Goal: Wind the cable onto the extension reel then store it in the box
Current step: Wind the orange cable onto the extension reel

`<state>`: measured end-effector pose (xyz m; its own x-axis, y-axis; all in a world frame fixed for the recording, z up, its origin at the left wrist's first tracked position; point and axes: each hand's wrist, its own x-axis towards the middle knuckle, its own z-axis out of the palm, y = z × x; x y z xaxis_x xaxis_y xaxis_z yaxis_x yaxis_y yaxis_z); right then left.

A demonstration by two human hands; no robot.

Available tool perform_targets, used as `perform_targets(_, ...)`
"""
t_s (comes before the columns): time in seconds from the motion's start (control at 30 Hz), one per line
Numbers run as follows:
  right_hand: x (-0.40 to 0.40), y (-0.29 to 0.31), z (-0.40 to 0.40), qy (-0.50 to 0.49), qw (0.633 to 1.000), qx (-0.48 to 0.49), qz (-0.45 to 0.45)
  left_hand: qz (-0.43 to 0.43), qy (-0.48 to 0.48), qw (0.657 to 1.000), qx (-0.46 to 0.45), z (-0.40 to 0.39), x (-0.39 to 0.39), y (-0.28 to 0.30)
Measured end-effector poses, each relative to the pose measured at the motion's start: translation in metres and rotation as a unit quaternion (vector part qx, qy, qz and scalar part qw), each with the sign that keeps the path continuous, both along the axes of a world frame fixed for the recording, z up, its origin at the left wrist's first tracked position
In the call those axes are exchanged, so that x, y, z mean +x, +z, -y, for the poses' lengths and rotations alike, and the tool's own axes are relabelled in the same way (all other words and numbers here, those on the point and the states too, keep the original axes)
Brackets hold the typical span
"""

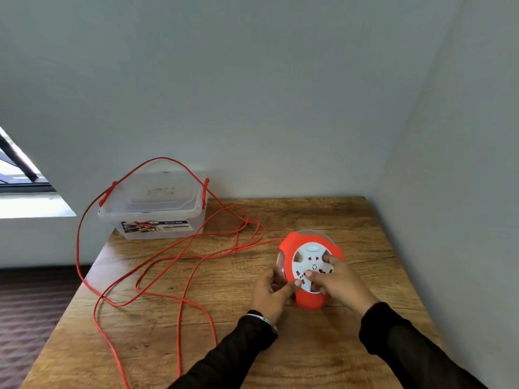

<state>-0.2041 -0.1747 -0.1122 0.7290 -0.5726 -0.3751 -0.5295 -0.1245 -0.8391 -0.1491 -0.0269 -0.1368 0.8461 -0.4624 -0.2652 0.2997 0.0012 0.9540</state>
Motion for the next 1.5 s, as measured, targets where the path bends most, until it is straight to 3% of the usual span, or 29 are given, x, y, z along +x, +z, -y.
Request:
perform_targets(0.1, -0.007, 0.005, 0.001, 0.062, 0.996, -0.058, -0.025, 0.011, -0.015, 1.0, -0.001, -0.008, 0.011, -0.001)
perform_targets(0.23, -0.02, 0.017, -0.003, 0.124, 0.937, -0.326, 0.012, 0.04, -0.042, 0.998, -0.005, -0.019, 0.018, -0.005)
perform_targets(0.33, -0.025, 0.021, -0.007, 0.266, 0.836, -0.479, 0.034, 0.047, -0.059, 0.997, -0.007, -0.024, 0.021, -0.007)
perform_targets(0.47, -0.017, 0.032, 0.005, 0.472, 0.702, -0.532, -0.005, 0.036, -0.061, 0.997, -0.013, -0.025, 0.023, -0.009)
perform_targets(0.53, -0.01, 0.044, 0.013, 0.545, 0.613, -0.572, 0.013, 0.032, -0.065, 0.997, -0.016, -0.025, 0.023, -0.009)
perform_targets(0.6, -0.003, 0.057, 0.021, 0.592, 0.548, -0.591, 0.021, 0.029, -0.073, 0.997, -0.018, -0.025, 0.024, -0.01)
perform_targets(0.83, 0.022, 0.067, 0.025, 0.669, 0.443, -0.596, 0.02, 0.016, -0.086, 0.996, -0.017, -0.025, 0.028, -0.016)
perform_targets(0.97, 0.024, 0.066, 0.026, 0.665, 0.445, -0.6, -0.002, 0.001, -0.087, 0.996, -0.02, -0.024, 0.03, -0.018)
perform_targets(1.07, 0.025, 0.06, 0.025, 0.639, 0.467, -0.611, -0.026, 0.004, -0.075, 0.997, -0.028, -0.023, 0.03, -0.019)
perform_targets(1.37, 0.019, 0.021, 0.002, 0.426, 0.697, -0.573, -0.065, 0.018, -0.062, 0.997, -0.036, -0.023, 0.029, -0.021)
perform_targets(1.5, 0.017, 0.014, -0.013, 0.323, 0.766, -0.552, -0.065, 0.024, -0.068, 0.997, -0.038, -0.024, 0.029, -0.021)
